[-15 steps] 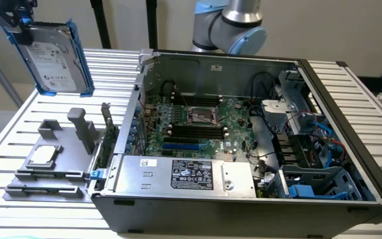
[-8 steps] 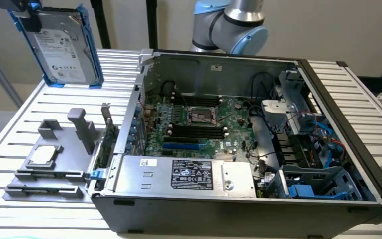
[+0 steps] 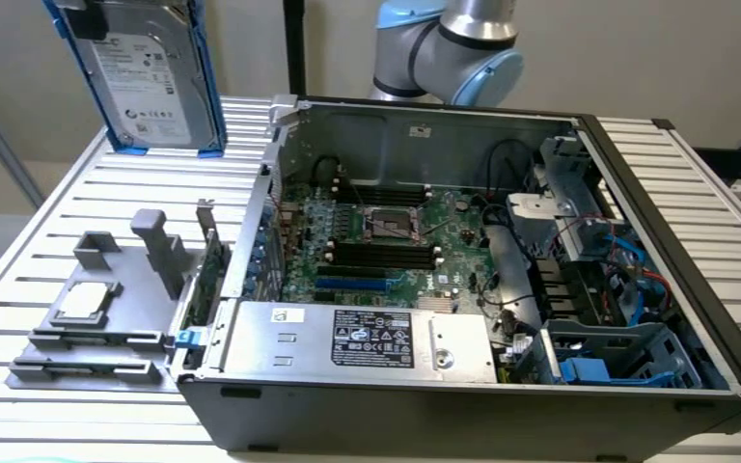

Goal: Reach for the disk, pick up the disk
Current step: 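Pick up the disk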

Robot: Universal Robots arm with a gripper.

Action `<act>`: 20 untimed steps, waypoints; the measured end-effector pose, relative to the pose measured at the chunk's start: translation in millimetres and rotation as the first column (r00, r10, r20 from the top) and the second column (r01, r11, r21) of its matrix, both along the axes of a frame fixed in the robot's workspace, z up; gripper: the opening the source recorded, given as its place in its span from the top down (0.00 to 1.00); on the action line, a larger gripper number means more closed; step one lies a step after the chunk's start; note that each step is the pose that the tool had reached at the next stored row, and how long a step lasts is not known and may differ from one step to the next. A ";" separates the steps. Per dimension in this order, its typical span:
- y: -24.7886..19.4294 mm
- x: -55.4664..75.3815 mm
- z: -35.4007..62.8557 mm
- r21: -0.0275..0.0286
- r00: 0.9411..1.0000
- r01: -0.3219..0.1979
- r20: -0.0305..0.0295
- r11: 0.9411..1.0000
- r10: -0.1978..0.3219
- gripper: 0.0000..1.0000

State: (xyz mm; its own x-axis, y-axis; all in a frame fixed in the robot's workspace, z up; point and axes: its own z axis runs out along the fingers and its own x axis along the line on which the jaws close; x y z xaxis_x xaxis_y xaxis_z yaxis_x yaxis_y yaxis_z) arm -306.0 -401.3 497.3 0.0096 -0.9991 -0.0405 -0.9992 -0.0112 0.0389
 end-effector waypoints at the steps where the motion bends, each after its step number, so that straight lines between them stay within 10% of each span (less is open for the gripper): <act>1: -1.1 4.7 2.9 0.001 1.000 0.000 0.000 1.000 0.000 0.67; 20: -29.3 91.0 15.1 0.007 1.000 0.000 0.000 1.000 0.000 0.67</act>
